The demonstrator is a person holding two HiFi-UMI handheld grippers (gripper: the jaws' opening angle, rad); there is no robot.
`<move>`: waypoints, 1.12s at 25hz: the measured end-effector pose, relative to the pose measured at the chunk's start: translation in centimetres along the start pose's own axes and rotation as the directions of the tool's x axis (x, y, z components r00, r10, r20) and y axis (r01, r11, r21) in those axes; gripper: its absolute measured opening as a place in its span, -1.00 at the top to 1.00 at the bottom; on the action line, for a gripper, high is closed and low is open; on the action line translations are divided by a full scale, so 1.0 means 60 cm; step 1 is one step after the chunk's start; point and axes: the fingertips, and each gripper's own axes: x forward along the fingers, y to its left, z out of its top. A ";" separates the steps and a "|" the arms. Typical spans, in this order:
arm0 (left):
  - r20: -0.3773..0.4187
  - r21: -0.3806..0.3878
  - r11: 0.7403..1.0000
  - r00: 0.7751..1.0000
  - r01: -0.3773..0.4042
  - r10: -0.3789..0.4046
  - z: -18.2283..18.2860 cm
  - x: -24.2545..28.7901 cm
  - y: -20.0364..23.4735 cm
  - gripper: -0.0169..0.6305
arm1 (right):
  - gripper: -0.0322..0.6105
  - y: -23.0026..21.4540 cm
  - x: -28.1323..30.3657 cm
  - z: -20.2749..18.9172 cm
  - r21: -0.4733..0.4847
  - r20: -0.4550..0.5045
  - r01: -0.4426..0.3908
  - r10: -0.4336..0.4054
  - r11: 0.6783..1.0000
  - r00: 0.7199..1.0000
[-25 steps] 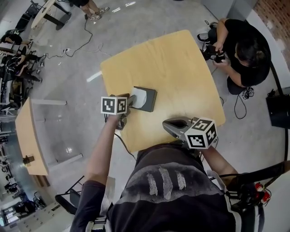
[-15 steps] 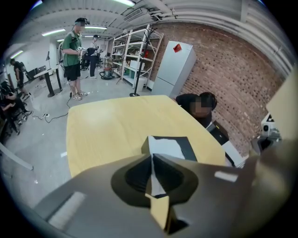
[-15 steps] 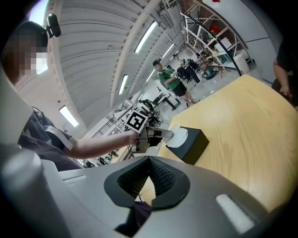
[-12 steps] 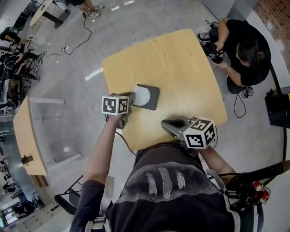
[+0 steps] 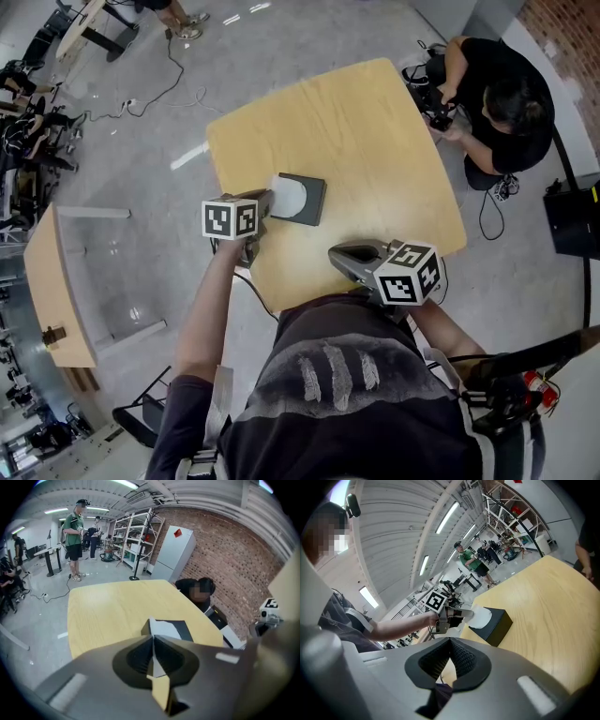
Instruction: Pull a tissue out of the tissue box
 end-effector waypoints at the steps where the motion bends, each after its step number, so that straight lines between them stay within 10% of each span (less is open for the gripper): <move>1: 0.002 0.000 1.000 1.000 0.000 0.000 0.001 0.000 -0.001 0.92 | 0.91 -0.001 0.000 -0.001 0.000 -0.001 0.000 0.000 1.000 1.000; 28: 0.064 -0.010 1.000 0.998 -0.026 0.026 0.014 -0.022 0.018 0.92 | 0.91 0.007 0.003 -0.004 -0.017 -0.011 -0.019 0.019 1.000 1.000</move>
